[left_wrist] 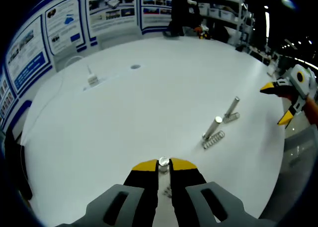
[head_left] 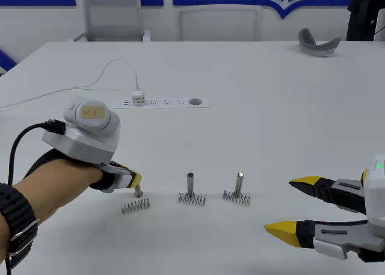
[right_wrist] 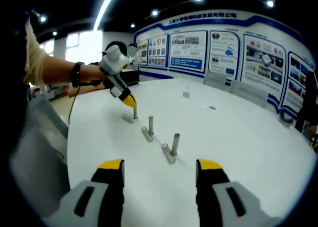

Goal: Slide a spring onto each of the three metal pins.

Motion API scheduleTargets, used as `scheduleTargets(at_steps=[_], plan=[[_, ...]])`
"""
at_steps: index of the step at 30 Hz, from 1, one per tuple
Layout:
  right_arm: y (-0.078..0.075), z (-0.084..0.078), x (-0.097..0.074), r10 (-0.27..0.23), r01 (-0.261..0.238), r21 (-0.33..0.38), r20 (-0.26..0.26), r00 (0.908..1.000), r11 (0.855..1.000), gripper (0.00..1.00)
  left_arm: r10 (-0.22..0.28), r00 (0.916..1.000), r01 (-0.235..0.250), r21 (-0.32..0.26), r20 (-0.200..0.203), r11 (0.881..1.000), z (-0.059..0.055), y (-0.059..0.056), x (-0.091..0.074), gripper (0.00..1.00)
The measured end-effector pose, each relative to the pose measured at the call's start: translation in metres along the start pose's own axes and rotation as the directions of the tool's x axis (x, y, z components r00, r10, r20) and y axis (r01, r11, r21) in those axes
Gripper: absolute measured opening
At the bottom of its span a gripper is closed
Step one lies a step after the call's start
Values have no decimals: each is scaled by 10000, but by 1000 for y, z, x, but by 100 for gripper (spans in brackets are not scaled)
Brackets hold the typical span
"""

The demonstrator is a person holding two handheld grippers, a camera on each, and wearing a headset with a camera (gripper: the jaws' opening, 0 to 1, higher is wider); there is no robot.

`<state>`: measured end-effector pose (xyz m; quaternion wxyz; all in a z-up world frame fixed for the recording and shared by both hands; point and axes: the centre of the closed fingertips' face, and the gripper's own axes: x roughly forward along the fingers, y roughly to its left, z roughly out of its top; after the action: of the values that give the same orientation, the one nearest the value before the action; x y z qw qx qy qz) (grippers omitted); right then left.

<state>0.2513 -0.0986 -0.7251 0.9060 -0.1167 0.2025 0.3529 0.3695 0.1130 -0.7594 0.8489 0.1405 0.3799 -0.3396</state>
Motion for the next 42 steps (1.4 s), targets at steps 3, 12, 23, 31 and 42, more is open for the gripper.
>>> scheduleTargets(at_steps=[3,12,23,31,42], plan=[[0,0,0,-11,11,1,-10,10000,10000,60,-51,10000,51,28,56,10000,-1,-1,0,7],[1,-1,2,17,-17,10,-26,10000,10000,59,-189,9994,188,55,273,9998,0,-2,-1,8],[0,-1,2,17,-17,1,-28,10000,10000,59,-139,9985,128,220,526,9997,2,-1,-3,14],[0,0,2,33,-33,-39,-42,10000,10000,59,-282,9974,257,377,661,9990,-1,-2,-11,17],[-1,0,1,56,-56,-73,-81,10000,10000,59,-582,9971,552,608,494,9966,-21,-4,-15,19]])
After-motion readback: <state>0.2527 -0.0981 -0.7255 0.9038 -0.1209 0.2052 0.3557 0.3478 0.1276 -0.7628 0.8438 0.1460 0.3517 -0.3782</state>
